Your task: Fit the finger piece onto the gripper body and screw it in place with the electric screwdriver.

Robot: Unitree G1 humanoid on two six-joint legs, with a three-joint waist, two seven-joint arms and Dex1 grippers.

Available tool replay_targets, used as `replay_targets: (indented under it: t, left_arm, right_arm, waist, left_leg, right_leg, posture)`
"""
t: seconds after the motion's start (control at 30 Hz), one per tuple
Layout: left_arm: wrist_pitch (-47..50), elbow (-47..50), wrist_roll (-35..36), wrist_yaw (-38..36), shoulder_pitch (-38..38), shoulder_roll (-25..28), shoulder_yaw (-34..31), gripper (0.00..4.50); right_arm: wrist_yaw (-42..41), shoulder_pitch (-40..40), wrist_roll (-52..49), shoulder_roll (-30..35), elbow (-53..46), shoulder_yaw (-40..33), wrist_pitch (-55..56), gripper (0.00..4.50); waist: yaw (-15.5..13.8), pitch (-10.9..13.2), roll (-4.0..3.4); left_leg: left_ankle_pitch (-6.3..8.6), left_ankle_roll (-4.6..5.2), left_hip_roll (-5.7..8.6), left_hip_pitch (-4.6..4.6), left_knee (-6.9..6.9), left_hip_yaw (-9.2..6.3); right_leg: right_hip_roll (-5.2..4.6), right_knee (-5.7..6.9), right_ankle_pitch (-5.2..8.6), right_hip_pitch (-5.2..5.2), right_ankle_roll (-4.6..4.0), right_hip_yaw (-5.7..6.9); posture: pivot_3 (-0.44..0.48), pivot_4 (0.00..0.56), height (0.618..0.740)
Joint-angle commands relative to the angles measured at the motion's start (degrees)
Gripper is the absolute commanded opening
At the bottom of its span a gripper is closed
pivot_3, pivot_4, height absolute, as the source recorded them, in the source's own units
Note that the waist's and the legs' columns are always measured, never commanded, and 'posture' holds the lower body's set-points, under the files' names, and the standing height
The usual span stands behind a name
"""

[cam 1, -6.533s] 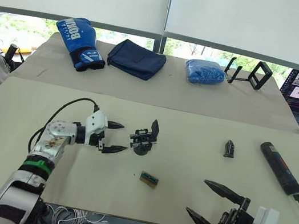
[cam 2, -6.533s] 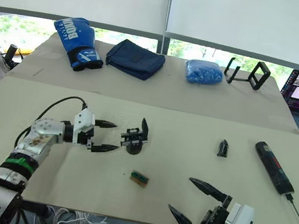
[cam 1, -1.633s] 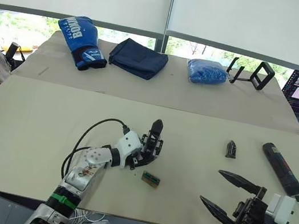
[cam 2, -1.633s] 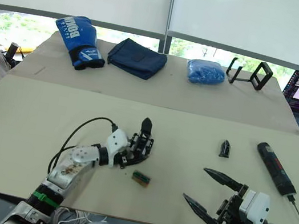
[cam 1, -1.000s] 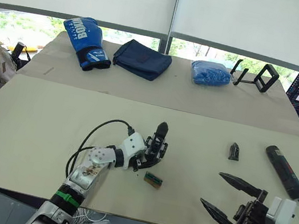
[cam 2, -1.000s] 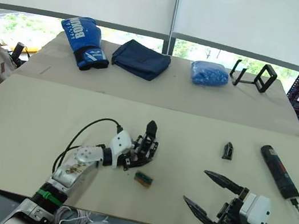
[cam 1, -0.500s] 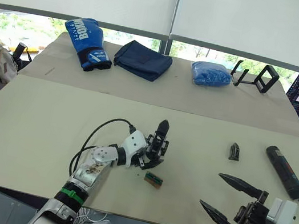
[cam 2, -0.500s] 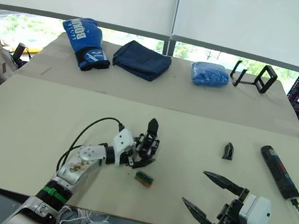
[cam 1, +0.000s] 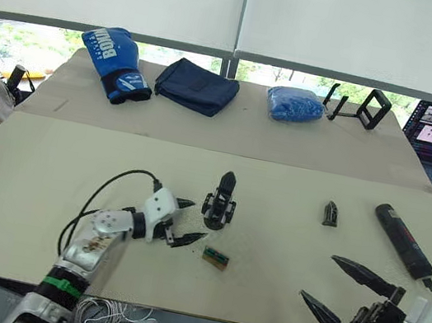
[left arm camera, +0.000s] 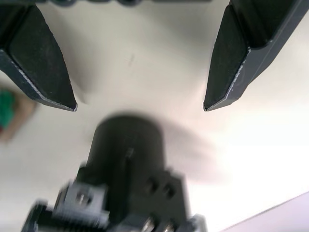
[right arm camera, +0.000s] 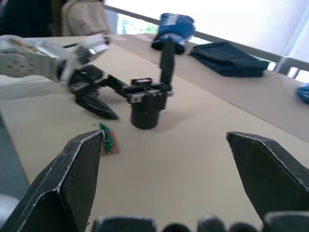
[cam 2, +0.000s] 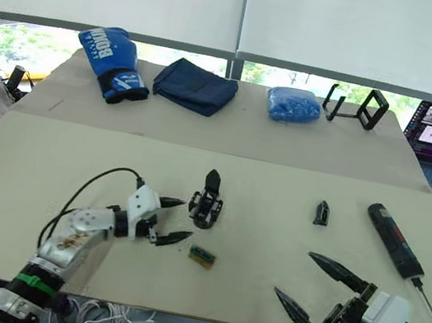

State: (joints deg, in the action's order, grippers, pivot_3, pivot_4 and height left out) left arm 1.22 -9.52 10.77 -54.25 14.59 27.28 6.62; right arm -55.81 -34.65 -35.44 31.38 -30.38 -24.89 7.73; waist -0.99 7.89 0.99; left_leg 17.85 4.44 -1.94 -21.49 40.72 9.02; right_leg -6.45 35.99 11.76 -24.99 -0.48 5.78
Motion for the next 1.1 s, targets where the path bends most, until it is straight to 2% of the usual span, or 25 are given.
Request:
replay_targets:
  t: [0.03, 0.07, 0.17, 0.2, 0.27, 0.33, 0.4, 0.5, 0.6, 0.67, 0.73, 0.9, 1.1]
  left_arm:
    - [-1.1, 3.7, 9.4, -7.9, -2.2, 3.8, -6.9, 4.41]
    - [-0.9, 4.4, 11.3, -9.6, -2.7, 4.5, -7.9, 4.41]
    - [6.8, 5.6, 18.0, -11.0, -0.7, 8.1, -13.3, 4.41]
    - [8.4, 6.2, 19.4, -11.9, 0.1, 9.3, -14.2, 4.41]
    - [9.3, 6.8, 21.1, -12.2, 2.5, 10.4, -15.8, 4.41]
    - [10.4, 7.5, 22.0, -12.2, 5.3, 10.9, -16.2, 4.41]
    - [12.8, 9.9, 23.4, -11.8, 7.4, 11.0, -16.1, 4.41]
    - [16.7, 14.4, 25.3, -10.9, 8.5, 10.7, -15.2, 4.41]
    - [20.4, 18.2, 26.5, -10.1, 8.4, 10.8, -14.1, 4.41]
    - [21.9, 19.0, 27.0, -9.6, 8.3, 10.9, -14.1, 4.41]
    - [22.5, 20.2, 27.3, -10.3, 7.7, 11.2, -13.8, 4.41]
    - [21.4, 22.8, 26.4, -9.6, 7.7, 9.9, -12.4, 4.41]
    - [21.1, 22.4, 25.7, -9.9, 9.4, 9.1, -11.0, 4.41]
  right_arm:
    - [2.2, -2.9, -2.1, -3.4, -0.4, -3.3, 0.9, 4.5]
    - [2.5, -3.2, -2.4, -4.2, 0.0, -3.6, 1.1, 4.5]
    - [3.8, -3.5, 1.4, -7.2, 4.6, -4.2, 4.2, 4.5]
    - [4.6, -3.3, 2.0, -8.0, 4.8, -4.3, 4.6, 4.5]
    - [6.6, -2.1, 2.2, -8.6, 4.0, -4.1, 4.2, 4.5]
    - [9.3, 0.7, 1.9, -7.9, 2.4, -4.0, 2.3, 4.5]
    - [14.1, 4.9, 0.9, -4.7, 0.5, -4.1, -4.2, 4.5]
    - [24.7, 13.4, -7.7, 4.5, -0.8, -5.2, -23.5, 4.5]
    - [34.3, 26.0, -17.9, 20.6, 3.3, -4.0, -50.1, 4.5]
    - [37.8, 34.0, -24.7, 28.0, 7.8, -1.7, -64.5, 4.5]
    - [38.9, 43.2, -29.7, 30.4, 12.9, 1.8, -73.5, 4.5]
    - [45.3, 64.0, -21.7, 28.5, 26.4, 13.5, -89.1, 4.5]
    - [38.7, 80.5, -11.4, 27.8, 38.1, 28.6, -94.9, 4.5]
  waist:
    - [0.1, 0.0, 0.0]
    - [0.2, 0.0, -0.03]
    - [-0.1, 0.1, -0.07]
    - [-0.2, 0.1, -0.08]
    - [-0.2, 0.1, -0.13]
    - [-0.2, 0.1, -0.15]
    - [0.2, 0.1, -0.16]
    - [1.0, 0.2, -0.17]
    - [1.4, 0.3, -0.33]
    - [1.2, 0.4, -0.34]
    - [0.8, 0.4, -0.28]
    - [0.3, 0.4, -0.27]
    - [0.5, 0.4, -0.28]
  left_leg:
    - [-0.03, -0.07, -0.01, -0.04, -0.03, 0.0]
    - [-0.24, -0.45, -0.04, -0.06, -0.03, 0.0]
    - [-0.22, -0.52, -0.03, -0.14, -0.01, -0.02]
    - [-0.02, -0.87, -0.02, -0.12, -0.01, -0.03]
    - [0.0, -0.93, -0.01, -0.18, 0.0, -0.03]
    - [-0.01, -0.95, 0.03, -0.18, 0.0, -0.03]
    - [-0.03, -0.96, 0.05, -0.14, 0.01, 0.0]
    - [-0.19, -0.68, 0.08, -0.08, 0.01, 0.16]
    - [-0.3, -0.54, 0.07, 0.0, 0.0, 0.2]
    - [-0.33, -0.56, 0.07, -0.1, -0.06, 0.17]
    - [-0.39, -0.67, -0.02, -0.14, -0.11, 0.05]
    - [-0.46, -0.72, 0.02, -0.38, -0.18, 0.01]
    - [-0.39, -0.5, 0.1, -0.71, 0.14, 0.23]
  right_leg:
    - [-0.01, 0.0, 0.01, -0.06, -0.02, 0.0]
    - [-0.02, 0.0, 0.02, -0.08, -0.04, 0.02]
    - [-0.08, -0.03, 0.15, -0.13, 0.1, 0.02]
    - [-0.08, -0.05, 0.27, -0.18, 0.07, 0.02]
    - [-0.06, -0.04, 0.31, -0.13, 0.07, 0.01]
    - [-0.03, -0.02, 0.24, -0.11, 0.19, -0.01]
    - [0.03, -0.02, 0.17, -0.05, 0.28, -0.09]
    - [0.07, 0.06, -0.01, -0.09, 0.03, -0.21]
    - [0.05, 0.09, -0.08, -0.09, -0.12, -0.27]
    - [0.02, 0.06, -0.07, -0.19, -0.27, -0.27]
    - [0.25, 0.04, -0.03, -0.19, -0.34, -0.17]
    - [0.7, -0.03, -0.01, -0.27, -0.38, -0.07]
    - [0.66, -0.19, -0.17, -0.46, -0.05, -0.05]
  posture:
    - [0.0, 0.15, 0.74]
    - [0.0, 0.15, 0.74]
    - [0.0, 0.15, 0.74]
    - [0.0, 0.15, 0.74]
    - [0.0, 0.15, 0.74]
    - [0.0, 0.15, 0.74]
    - [0.0, 0.15, 0.74]
    - [0.0, 0.15, 0.74]
    - [0.0, 0.15, 0.74]
    - [0.0, 0.15, 0.74]
    - [0.0, 0.15, 0.74]
    - [0.0, 0.15, 0.74]
    - [0.0, 0.15, 0.74]
